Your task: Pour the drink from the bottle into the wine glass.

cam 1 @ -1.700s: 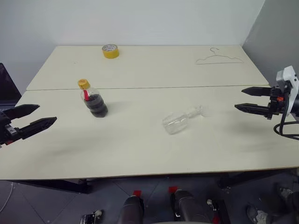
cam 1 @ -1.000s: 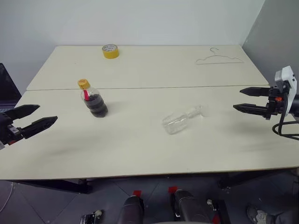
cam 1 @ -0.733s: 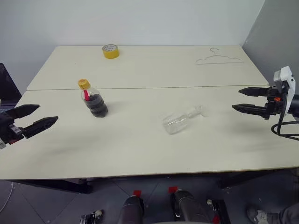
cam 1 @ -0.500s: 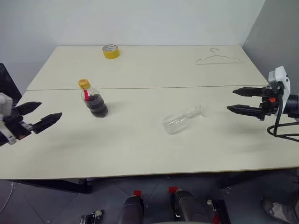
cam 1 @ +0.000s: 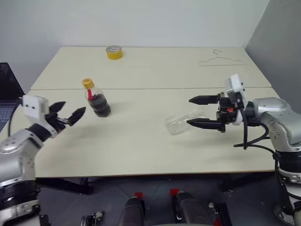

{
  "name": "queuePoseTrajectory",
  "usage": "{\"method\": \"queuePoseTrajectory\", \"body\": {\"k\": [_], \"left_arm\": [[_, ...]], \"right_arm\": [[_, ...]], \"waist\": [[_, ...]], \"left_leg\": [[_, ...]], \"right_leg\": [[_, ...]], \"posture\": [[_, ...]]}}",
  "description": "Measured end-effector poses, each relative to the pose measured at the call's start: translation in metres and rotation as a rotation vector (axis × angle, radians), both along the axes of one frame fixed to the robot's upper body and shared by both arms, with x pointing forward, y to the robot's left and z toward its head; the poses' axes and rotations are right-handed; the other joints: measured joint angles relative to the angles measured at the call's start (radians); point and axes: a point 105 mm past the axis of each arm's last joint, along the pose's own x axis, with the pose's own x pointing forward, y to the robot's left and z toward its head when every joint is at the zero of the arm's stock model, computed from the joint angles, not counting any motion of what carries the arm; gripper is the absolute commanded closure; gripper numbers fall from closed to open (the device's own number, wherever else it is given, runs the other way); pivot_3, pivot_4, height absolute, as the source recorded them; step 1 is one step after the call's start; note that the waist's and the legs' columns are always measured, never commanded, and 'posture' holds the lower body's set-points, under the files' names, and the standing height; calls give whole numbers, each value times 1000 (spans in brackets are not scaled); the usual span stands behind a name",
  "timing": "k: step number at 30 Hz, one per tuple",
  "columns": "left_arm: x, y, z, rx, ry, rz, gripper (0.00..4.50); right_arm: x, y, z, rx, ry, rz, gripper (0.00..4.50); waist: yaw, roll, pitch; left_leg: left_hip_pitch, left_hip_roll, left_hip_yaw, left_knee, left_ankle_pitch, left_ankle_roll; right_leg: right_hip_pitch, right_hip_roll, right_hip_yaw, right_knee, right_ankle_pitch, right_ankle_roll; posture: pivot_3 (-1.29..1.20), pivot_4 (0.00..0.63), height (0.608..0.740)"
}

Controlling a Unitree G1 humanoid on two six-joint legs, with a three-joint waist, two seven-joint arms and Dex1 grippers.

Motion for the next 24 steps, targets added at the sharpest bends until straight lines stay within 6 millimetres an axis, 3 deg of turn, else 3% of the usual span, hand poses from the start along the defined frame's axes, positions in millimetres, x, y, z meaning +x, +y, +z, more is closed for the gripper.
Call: {"method": "queuePoseTrajectory", "body": {"k": [6, 10, 24], "left_arm": [[17, -12, -4, -8, -44, 53, 0], [28, -32, -12, -51, -57, 61, 0], [34, -36, -10, -55, -57, 84, 0]], "right_arm": [[1, 2, 0, 9, 10, -11, 19], [-2, 5, 3, 20, 3, 1, 19], [-3, 7, 4, 24, -4, -2, 19]], "waist": [[1, -1, 0], [4, -1, 0], [3, -1, 0]], "left_leg": [[1, 0, -1, 1, 0, 0], [0, 0, -1, 0, 0, 0], [0, 0, -2, 0, 0, 0]], "right_leg": [[0, 1, 0, 1, 0, 0], [0, 1, 1, 1, 0, 0], [1, 1, 0, 1, 0, 0]], "posture": [[0, 150, 740], [0, 150, 740], [0, 150, 740]]}}
